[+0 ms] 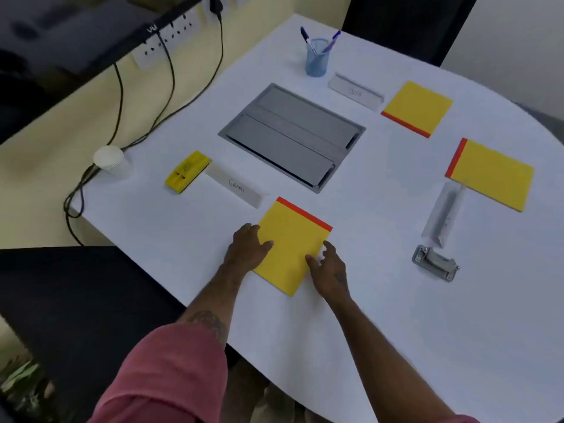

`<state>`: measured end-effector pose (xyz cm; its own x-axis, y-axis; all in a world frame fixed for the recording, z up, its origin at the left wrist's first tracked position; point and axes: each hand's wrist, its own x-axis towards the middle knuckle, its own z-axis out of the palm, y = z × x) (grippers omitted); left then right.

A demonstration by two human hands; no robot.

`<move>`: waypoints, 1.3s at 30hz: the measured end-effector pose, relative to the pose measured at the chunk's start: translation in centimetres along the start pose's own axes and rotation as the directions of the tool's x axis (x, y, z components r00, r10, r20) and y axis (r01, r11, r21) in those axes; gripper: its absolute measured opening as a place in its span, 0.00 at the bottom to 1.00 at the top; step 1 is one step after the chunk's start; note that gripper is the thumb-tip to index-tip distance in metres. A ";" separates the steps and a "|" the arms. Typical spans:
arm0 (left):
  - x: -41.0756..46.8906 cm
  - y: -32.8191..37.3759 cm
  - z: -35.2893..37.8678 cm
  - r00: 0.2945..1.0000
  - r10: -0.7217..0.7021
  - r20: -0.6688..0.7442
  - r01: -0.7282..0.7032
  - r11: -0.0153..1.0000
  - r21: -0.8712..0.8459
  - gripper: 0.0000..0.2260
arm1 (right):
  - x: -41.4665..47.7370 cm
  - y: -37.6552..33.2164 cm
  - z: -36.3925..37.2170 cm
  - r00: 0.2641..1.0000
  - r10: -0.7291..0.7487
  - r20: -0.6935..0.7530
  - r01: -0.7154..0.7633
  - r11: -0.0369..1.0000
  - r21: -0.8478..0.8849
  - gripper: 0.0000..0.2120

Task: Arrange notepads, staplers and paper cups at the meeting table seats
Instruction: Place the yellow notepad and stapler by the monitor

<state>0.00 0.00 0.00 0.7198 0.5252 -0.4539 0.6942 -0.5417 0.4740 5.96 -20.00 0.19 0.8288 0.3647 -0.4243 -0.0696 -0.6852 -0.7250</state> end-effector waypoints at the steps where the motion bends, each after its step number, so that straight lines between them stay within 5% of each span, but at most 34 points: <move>1: 0.6 -0.2 0.0 1.000 -0.009 0.003 0.009 1.000 -0.007 0.31 | 0.3 -0.2 0.6 1.000 0.024 -0.016 -0.024 0.999 0.028 0.33; 7: 2.3 -0.9 0.5 0.991 -0.087 0.100 0.095 0.993 -0.072 0.38 | 1.0 -1.6 2.9 0.985 0.154 -0.072 -0.149 0.987 0.065 0.33; 13: 1.6 -0.8 1.7 0.997 -0.065 0.029 0.067 0.997 -0.044 0.34 | 1.9 -2.1 4.2 0.941 0.305 -0.149 -0.266 0.936 0.231 0.30; 23: 3.0 -0.8 0.8 0.976 -0.204 0.073 0.214 0.959 -0.188 0.29 | 3.1 0.0 3.2 0.825 0.560 -0.076 -0.389 0.661 0.642 0.27; 28: 2.7 -0.8 -0.3 0.988 -0.147 0.036 0.149 0.908 -0.392 0.16 | 3.0 0.9 1.8 0.870 0.489 0.055 -0.392 0.620 0.680 0.04; 39: 0.5 2.0 -8.2 0.993 -0.084 -0.078 0.037 0.879 -0.475 0.14 | 2.3 -4.1 -3.0 0.945 0.116 0.305 -0.290 0.728 0.621 0.10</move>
<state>1.77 4.58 6.92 0.6565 0.6183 -0.4321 0.6357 -0.1451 0.7582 9.79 -18.24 3.87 0.6059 0.4577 -0.6506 -0.6359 -0.2127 -0.7419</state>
